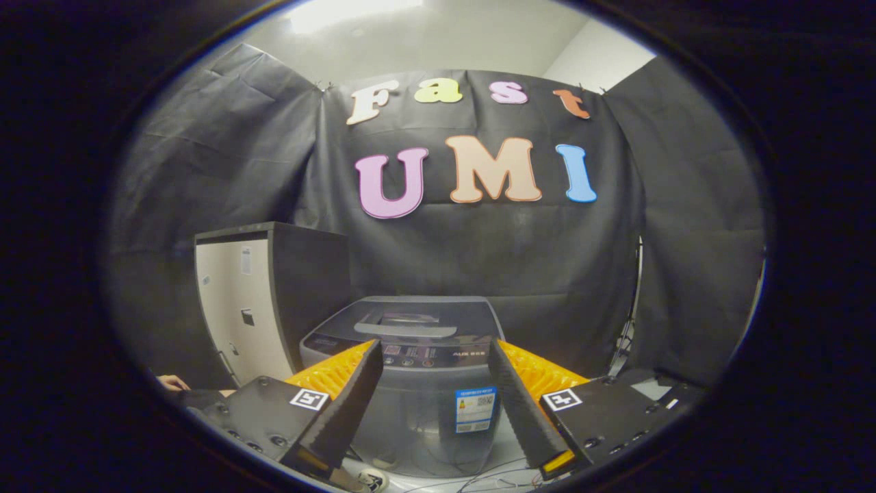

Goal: Put the clothes into the washing machine and then close the washing machine lid.

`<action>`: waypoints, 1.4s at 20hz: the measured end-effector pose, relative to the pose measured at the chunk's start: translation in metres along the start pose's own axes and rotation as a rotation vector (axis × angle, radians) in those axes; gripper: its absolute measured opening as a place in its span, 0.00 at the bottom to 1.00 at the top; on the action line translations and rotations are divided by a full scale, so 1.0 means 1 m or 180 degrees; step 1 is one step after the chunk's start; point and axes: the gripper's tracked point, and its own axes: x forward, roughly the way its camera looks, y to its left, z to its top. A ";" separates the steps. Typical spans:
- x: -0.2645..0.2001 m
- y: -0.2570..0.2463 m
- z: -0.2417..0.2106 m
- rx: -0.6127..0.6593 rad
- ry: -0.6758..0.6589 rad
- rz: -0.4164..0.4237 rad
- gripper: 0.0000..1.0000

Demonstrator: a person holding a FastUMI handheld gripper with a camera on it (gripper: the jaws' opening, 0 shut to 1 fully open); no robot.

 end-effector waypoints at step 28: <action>-0.035 -0.001 -0.038 -0.0072 0.0097 0.0157 0.97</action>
